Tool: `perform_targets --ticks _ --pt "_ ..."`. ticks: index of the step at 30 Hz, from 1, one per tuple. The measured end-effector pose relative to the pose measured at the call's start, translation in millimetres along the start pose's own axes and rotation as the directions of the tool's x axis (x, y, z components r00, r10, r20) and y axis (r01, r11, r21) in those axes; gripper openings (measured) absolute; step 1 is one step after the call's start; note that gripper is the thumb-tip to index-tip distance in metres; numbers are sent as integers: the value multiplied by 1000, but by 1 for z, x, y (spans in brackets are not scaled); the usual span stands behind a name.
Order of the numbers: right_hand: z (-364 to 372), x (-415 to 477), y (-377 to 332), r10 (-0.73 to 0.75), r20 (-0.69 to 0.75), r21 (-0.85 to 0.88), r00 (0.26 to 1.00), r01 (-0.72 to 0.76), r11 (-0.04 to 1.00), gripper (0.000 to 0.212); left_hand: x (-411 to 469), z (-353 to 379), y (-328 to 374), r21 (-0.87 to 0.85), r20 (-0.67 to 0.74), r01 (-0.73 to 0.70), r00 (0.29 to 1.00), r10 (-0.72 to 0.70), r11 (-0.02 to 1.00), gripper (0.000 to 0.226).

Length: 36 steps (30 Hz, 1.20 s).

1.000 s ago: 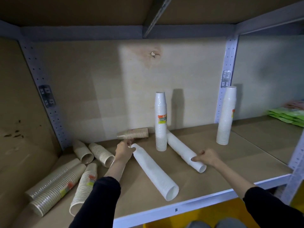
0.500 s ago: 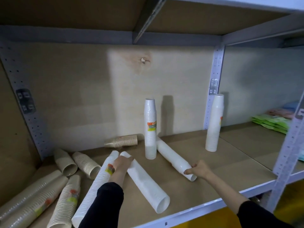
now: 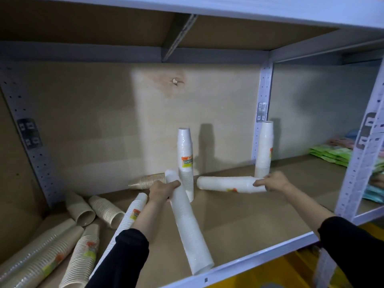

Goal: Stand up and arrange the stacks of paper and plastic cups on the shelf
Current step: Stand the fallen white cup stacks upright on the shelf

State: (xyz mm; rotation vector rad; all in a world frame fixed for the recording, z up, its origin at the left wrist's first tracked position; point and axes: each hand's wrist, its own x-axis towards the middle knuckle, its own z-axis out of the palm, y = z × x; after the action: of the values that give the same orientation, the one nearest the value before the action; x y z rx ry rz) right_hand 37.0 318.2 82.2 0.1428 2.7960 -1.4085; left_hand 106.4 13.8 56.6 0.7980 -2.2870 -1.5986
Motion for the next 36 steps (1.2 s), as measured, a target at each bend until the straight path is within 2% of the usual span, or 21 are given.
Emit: perform_targets --ticks 4,6,7,9,11,15,18,21,23,26,36 --pt "-31 -1 -23 -74 -84 35 994 77 996 22 -22 4 30 66 26 -135 991 134 989 38" --pt "-46 1 -34 -91 -77 91 993 98 991 19 -34 7 46 70 30 -220 975 219 973 28" --pt "-54 4 -38 -98 -83 106 992 107 989 29 -38 8 54 61 26 -265 964 264 962 22" --pt "-69 8 -46 -119 -119 86 986 130 988 42 -44 13 67 22 -2 -329 944 329 944 40" --pt "-83 8 -55 -139 -172 19 975 145 989 33 -50 20 80 3 -20 -399 917 399 917 50" --pt "-104 7 -68 -172 -226 -47 959 165 985 25 -58 34 99 -44 -20 -508 861 507 860 51" --pt "-115 7 -72 -186 -252 -128 950 158 979 37 -57 47 107 -88 -30 -527 850 526 846 55" --pt "-123 10 -71 -183 -256 -194 949 135 972 25 -55 60 111 -105 -33 -540 841 540 835 52" --pt "-128 15 -67 -186 -260 -231 947 126 965 29 -51 67 112 -118 -34 -541 840 541 833 52" --pt "-131 23 -61 -183 -278 -248 943 114 962 46 -46 76 110 -116 -28 -535 844 536 837 55" --pt "-135 34 -64 -140 -201 -287 969 79 955 57 -28 93 98 -77 -10 -540 841 541 838 58"
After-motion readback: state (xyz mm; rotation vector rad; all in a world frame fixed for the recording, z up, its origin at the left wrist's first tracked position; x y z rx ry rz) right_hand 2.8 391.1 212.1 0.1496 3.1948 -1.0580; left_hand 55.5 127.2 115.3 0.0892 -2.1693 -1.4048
